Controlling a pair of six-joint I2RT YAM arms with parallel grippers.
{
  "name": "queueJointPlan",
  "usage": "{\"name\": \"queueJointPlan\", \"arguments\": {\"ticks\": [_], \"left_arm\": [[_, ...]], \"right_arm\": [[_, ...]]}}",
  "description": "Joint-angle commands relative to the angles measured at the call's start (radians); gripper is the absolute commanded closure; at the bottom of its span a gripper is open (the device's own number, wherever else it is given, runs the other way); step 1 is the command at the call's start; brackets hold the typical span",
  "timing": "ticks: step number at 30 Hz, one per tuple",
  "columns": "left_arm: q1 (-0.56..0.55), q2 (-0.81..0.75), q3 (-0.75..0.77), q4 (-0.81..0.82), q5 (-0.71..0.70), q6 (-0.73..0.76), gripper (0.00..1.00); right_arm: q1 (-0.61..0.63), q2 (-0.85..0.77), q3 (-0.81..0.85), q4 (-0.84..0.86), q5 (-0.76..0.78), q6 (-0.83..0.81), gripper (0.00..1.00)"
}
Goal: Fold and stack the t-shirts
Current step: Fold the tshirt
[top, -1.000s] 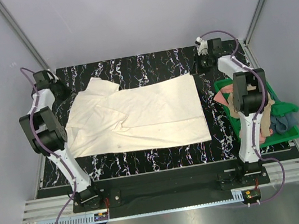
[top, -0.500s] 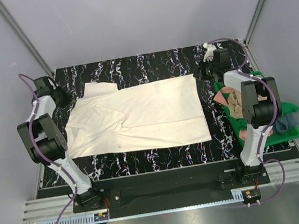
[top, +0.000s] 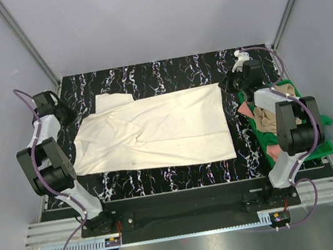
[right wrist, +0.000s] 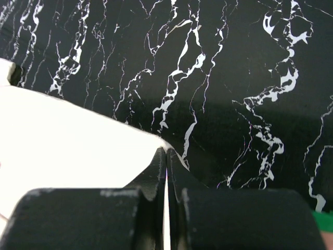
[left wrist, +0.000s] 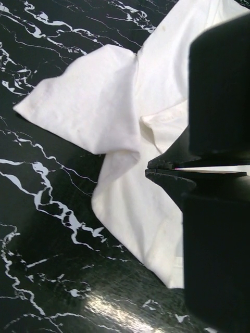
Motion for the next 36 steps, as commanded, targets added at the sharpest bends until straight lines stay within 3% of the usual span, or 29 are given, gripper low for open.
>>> {"name": "queueJointPlan", "arguments": {"ticks": [1, 7, 9, 11, 12, 13, 15, 16, 18, 24, 32, 36], "left_arm": [[0.005, -0.092, -0.043, 0.042, -0.037, -0.015, 1.00], [0.005, -0.156, -0.117, 0.041, -0.049, -0.021, 1.00], [0.002, -0.152, -0.103, 0.044, 0.008, 0.002, 1.00], [-0.004, -0.134, -0.091, 0.068, 0.052, 0.011, 0.89], [-0.013, -0.121, -0.074, 0.078, 0.055, 0.031, 0.71], [-0.016, -0.089, -0.060, 0.081, 0.052, 0.039, 0.62], [-0.013, -0.045, 0.001, 0.070, 0.048, 0.065, 0.49], [-0.013, 0.012, 0.033, 0.041, 0.049, 0.074, 0.48], [-0.013, 0.110, 0.148, -0.017, 0.083, 0.094, 0.46], [-0.023, 0.262, 0.305, -0.030, 0.103, 0.100, 0.44], [-0.052, 0.377, 0.337, -0.042, 0.281, 0.140, 0.45], [-0.076, 0.350, 0.314, -0.048, 0.269, 0.178, 0.47]], "right_arm": [[-0.005, -0.101, -0.027, 0.035, 0.059, 0.055, 1.00], [-0.004, -0.128, -0.111, 0.042, 0.015, 0.083, 0.99], [-0.004, -0.127, -0.119, 0.039, 0.019, 0.085, 0.99], [-0.004, -0.124, -0.116, 0.044, 0.011, 0.094, 0.99], [-0.004, -0.124, -0.113, 0.048, 0.004, 0.098, 0.99], [-0.005, -0.121, -0.104, 0.051, -0.016, 0.109, 0.99], [-0.004, -0.115, -0.088, 0.044, -0.035, 0.112, 0.99], [-0.004, -0.112, -0.076, 0.039, -0.044, 0.115, 0.99], [-0.004, -0.104, -0.068, 0.031, -0.052, 0.118, 0.99], [0.001, -0.072, -0.041, 0.031, -0.091, 0.131, 0.99], [0.001, 0.002, 0.036, -0.021, -0.111, 0.065, 0.97], [0.001, 0.025, 0.051, -0.041, -0.111, 0.032, 0.97]]}}
